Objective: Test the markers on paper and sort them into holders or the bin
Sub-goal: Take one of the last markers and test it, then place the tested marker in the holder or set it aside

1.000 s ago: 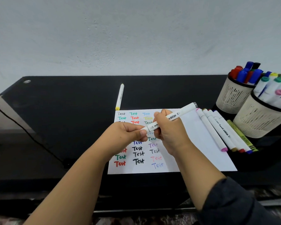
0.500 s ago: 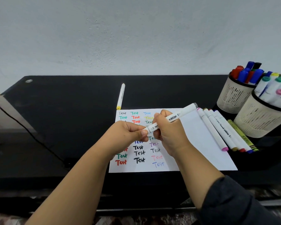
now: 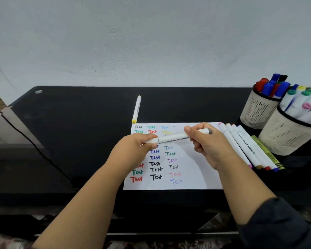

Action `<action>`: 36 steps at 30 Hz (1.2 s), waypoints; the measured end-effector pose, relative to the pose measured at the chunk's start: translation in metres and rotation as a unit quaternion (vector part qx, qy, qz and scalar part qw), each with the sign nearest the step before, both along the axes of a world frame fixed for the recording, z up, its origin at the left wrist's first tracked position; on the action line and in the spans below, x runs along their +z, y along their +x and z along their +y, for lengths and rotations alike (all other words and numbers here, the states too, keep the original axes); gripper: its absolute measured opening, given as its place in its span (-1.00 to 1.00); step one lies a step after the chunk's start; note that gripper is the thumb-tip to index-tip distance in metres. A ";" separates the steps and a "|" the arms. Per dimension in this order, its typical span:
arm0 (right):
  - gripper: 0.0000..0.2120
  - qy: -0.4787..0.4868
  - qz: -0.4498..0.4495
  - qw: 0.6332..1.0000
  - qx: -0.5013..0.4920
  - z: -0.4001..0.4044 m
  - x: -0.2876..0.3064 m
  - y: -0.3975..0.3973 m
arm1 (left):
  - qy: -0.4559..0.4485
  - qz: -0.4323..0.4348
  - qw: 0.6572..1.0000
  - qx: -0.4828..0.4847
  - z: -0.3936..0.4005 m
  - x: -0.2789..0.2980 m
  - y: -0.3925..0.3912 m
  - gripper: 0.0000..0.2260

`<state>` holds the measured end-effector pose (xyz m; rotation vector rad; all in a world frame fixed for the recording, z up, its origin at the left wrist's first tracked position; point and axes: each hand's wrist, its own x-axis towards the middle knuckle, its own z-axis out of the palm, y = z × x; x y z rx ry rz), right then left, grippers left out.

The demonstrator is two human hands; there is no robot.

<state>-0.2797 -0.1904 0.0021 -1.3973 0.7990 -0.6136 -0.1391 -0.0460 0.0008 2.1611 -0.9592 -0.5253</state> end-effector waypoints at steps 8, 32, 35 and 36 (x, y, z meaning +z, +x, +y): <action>-0.76 -0.237 0.152 0.959 0.016 -0.002 0.007 -0.012 | 0.039 -0.103 0.993 -0.045 -0.003 -0.004 -0.001 -0.69; -0.51 -0.354 0.476 0.801 -0.086 -0.016 -0.019 -0.052 | 0.150 -0.169 0.972 -0.072 0.002 -0.038 -0.010 -0.44; -0.51 -0.370 0.501 0.778 -0.083 -0.017 -0.023 -0.050 | 0.144 -0.164 0.973 -0.069 0.002 -0.039 -0.008 -0.44; -0.50 -0.378 0.506 0.770 -0.083 -0.018 -0.024 -0.050 | 0.142 -0.163 0.974 -0.070 0.002 -0.039 -0.008 -0.44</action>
